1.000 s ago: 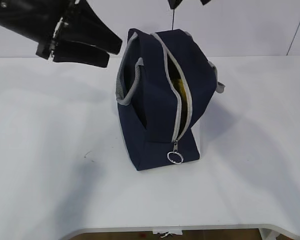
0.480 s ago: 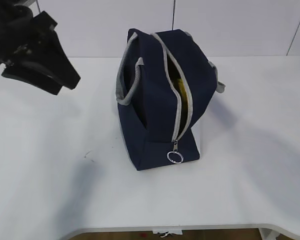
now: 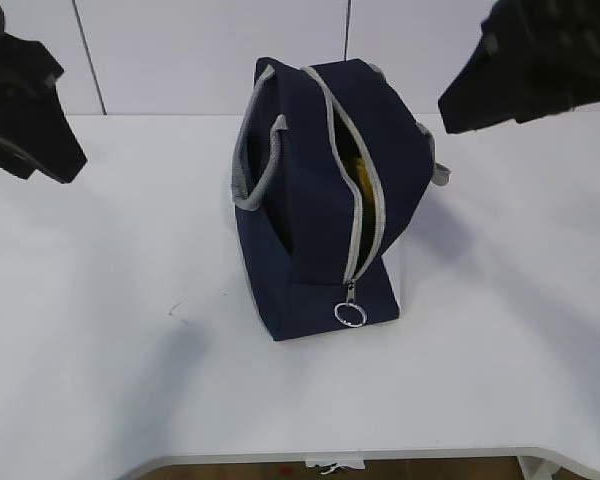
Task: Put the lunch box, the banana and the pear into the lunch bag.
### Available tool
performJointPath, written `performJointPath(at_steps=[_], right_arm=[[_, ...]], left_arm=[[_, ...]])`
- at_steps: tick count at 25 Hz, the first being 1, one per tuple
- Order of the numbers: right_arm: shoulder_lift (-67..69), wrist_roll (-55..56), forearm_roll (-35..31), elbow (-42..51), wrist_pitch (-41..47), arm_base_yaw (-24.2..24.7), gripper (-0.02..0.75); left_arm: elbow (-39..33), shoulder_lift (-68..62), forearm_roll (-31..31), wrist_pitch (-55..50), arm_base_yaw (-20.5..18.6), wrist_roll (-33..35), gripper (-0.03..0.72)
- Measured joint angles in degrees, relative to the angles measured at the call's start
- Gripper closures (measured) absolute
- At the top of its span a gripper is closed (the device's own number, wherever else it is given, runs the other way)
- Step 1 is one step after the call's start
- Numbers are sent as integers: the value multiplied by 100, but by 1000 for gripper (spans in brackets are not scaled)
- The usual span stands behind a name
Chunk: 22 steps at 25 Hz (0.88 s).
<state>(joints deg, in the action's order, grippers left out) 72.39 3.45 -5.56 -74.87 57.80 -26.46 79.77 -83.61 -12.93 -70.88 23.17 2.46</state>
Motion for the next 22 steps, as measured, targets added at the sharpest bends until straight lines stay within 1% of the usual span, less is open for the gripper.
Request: performJointPath(at_steps=[6,8,11,17,20,22], right_arm=[[-713,-532,-21,1603,-1841,0,258],[-737,-590,-21,1936,-2186,0,258],[-636,-612,53,2117,-2377,0,258],[-190,-662,129,2167,-2862,0,258],[-135,-729,129,2401,-3541,0,258],[-176,-736,129,2730,-4096,0,258]], left_arm=[[0,334,58,-25,13,-22,354],[0,344,58,-25,22,-33,355],[0,344,58,-25,22,-33,356],[0,344,58,-25,22,-41,358],[0,344,3,-25,22,-41,358],[0,344,-81,-25,22,-41,358]])
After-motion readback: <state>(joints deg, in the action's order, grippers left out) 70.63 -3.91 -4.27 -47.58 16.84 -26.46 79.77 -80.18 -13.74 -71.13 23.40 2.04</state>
